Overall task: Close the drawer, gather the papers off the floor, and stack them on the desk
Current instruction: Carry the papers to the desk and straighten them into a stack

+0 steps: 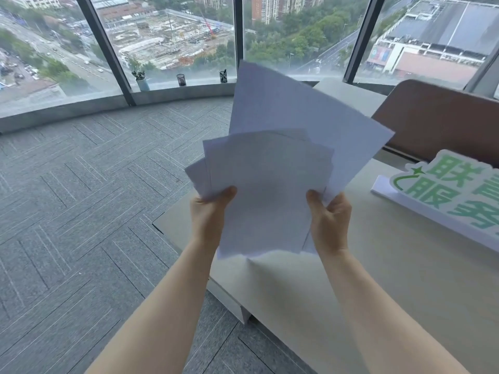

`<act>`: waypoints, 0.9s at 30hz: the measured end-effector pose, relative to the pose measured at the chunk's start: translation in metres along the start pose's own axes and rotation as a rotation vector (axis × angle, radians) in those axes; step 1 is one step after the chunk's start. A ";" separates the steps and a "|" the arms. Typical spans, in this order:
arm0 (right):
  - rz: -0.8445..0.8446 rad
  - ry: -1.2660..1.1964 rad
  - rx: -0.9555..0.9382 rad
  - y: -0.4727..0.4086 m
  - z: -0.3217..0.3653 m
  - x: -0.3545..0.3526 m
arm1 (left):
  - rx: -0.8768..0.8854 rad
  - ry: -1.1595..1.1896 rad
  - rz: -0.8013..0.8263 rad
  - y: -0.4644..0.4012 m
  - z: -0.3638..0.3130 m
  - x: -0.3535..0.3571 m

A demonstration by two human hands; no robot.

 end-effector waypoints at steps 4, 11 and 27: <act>0.056 -0.061 -0.060 -0.006 0.017 -0.005 | 0.088 -0.023 0.076 -0.009 -0.008 0.010; 0.058 -0.054 0.004 -0.009 0.007 -0.009 | -0.047 -0.010 0.112 0.002 0.022 0.025; 0.008 0.113 -0.136 -0.015 0.047 -0.023 | -0.083 -0.086 0.205 0.003 0.035 0.031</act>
Point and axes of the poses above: each hand's wrist, its own y-axis away from the middle knuckle, its own x-axis out of the palm, z = x × y, the point moved 8 cm from there along -y, towards the middle knuckle, and after that the axes turned 8 degrees about x, right-handed, at the moved point
